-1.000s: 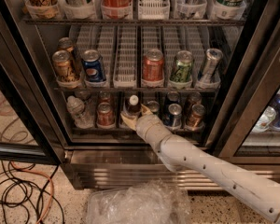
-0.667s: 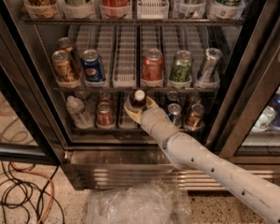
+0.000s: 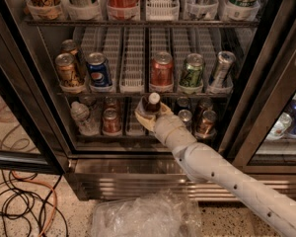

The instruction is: Pick blue plastic bottle from bottom shelf of fridge

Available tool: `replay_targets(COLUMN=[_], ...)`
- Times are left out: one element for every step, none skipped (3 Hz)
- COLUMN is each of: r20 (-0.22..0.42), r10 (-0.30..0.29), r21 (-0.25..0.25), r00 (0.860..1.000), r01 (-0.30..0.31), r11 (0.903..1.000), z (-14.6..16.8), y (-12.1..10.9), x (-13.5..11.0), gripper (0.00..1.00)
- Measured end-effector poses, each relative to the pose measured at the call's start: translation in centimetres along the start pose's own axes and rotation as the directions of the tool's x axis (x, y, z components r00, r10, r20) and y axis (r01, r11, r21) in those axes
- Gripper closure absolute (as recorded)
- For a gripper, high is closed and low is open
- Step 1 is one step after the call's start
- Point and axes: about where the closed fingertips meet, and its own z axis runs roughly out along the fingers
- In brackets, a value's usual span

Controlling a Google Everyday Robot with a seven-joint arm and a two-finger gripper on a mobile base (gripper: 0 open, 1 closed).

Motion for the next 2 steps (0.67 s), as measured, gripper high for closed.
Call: replay_targets(r20=[0.001,-0.042], r10=[0.002,0.009], r21=[0.01,-0.042], r00=[1.0,0.999], r01=[-0.002,-0.01], r11=[0.9999,0.999], z=[-0.35,-0.45], y=[-0.56,-0.42], x=[-0.09,0.23], gripper=[1.0,1.0])
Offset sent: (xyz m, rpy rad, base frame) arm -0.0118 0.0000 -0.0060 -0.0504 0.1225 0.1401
